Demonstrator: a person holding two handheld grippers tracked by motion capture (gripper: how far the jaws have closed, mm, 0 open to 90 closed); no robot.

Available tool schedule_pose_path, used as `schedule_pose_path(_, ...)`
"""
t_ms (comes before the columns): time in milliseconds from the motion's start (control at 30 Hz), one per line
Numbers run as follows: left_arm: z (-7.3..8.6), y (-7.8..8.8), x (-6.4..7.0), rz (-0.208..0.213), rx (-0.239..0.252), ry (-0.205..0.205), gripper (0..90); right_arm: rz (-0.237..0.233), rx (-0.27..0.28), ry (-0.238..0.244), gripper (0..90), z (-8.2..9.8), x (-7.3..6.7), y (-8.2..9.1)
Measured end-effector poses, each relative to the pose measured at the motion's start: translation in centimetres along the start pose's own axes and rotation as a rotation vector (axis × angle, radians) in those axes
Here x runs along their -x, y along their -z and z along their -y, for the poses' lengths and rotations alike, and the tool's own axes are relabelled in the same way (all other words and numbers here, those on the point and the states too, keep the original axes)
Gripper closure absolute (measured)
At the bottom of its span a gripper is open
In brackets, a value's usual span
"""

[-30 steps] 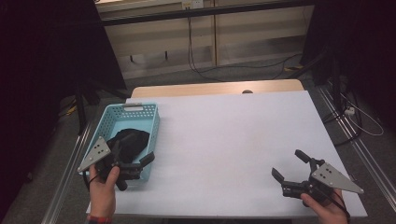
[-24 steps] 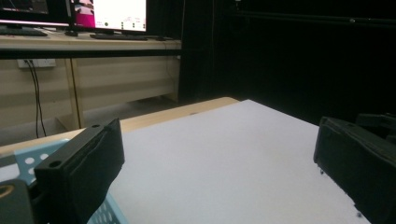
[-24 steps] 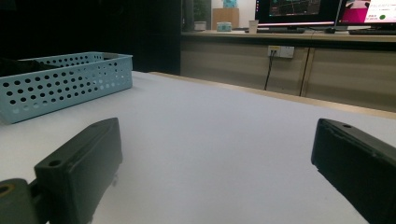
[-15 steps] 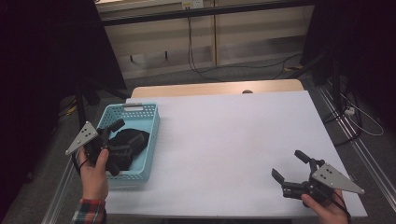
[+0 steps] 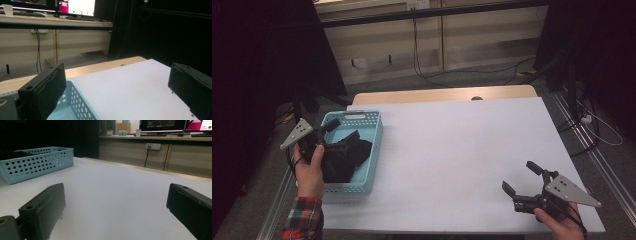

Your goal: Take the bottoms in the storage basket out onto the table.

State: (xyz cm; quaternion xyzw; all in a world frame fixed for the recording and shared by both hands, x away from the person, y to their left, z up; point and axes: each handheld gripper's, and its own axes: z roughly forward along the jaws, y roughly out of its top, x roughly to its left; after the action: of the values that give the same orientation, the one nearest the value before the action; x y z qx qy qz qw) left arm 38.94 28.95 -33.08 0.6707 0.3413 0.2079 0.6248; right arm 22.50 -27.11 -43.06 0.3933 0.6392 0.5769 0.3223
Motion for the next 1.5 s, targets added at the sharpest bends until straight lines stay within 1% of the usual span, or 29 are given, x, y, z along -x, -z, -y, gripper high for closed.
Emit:
schedule_pose_path(100,0.0,-0.3,-0.5,-0.004,-0.006,0.0,1.7,-0.005,-0.003,-0.002,1.8,0.0,0.0,0.1)
schedule_pose_path(133,0.0,-0.4,-0.6,-0.008,-0.009,0.01,1.8,-0.008,-0.004,-0.003,1.8,0.0,0.0,0.1)
schedule_pose_path(200,0.0,-0.5,-1.0,-0.027,-0.024,0.005,1.8,-0.009,-0.004,-0.002,1.8,0.0,0.0,0.1)
schedule_pose_path(233,0.0,-0.6,-1.2,-0.033,-0.037,-0.004,1.7,-0.011,-0.003,-0.003,1.8,0.0,0.0,0.1)
schedule_pose_path(533,0.0,-1.3,-2.8,-0.074,-0.087,-0.012,1.9,-0.018,-0.01,0.0,1.8,0.1,0.0,0.0)
schedule_pose_path(633,0.1,-1.5,-3.1,-0.073,-0.103,-0.031,1.9,-0.023,-0.015,-0.002,1.8,0.1,0.0,0.0)
schedule_pose_path(700,0.2,-1.6,-3.4,-0.071,-0.104,-0.02,2.0,-0.024,-0.015,-0.001,1.8,0.1,0.0,0.0)
schedule_pose_path(733,0.2,-1.6,-3.6,-0.081,-0.1,-0.014,2.2,-0.025,-0.014,-0.001,1.8,0.1,0.0,0.0)
schedule_pose_path(867,0.4,-1.8,-4.0,-0.09,-0.12,-0.02,2.1,-0.025,-0.017,0.0,1.8,0.1,0.0,0.0)
schedule_pose_path(1033,0.9,-1.9,-4.7,-0.102,-0.138,-0.008,2.1,-0.023,-0.013,-0.001,1.8,0.1,0.1,0.0)
schedule_pose_path(1067,1.0,-1.9,-4.8,-0.107,-0.147,-0.014,2.1,-0.022,-0.014,-0.001,1.8,0.1,0.1,0.0)
schedule_pose_path(1300,1.4,-2.1,-5.7,-0.123,-0.202,-0.024,2.3,-0.02,-0.012,-0.007,1.8,0.1,0.1,0.0)
schedule_pose_path(1367,1.5,-2.1,-5.9,-0.139,-0.233,-0.044,2.3,-0.019,-0.014,-0.008,1.8,0.1,0.2,0.1)
schedule_pose_path(1433,1.6,-2.2,-6.0,-0.141,-0.254,-0.047,2.5,-0.019,-0.013,-0.009,1.8,0.1,0.2,0.1)
schedule_pose_path(1500,1.7,-2.3,-6.2,-0.15,-0.273,-0.061,2.7,-0.019,-0.014,-0.008,1.8,0.1,0.2,0.1)
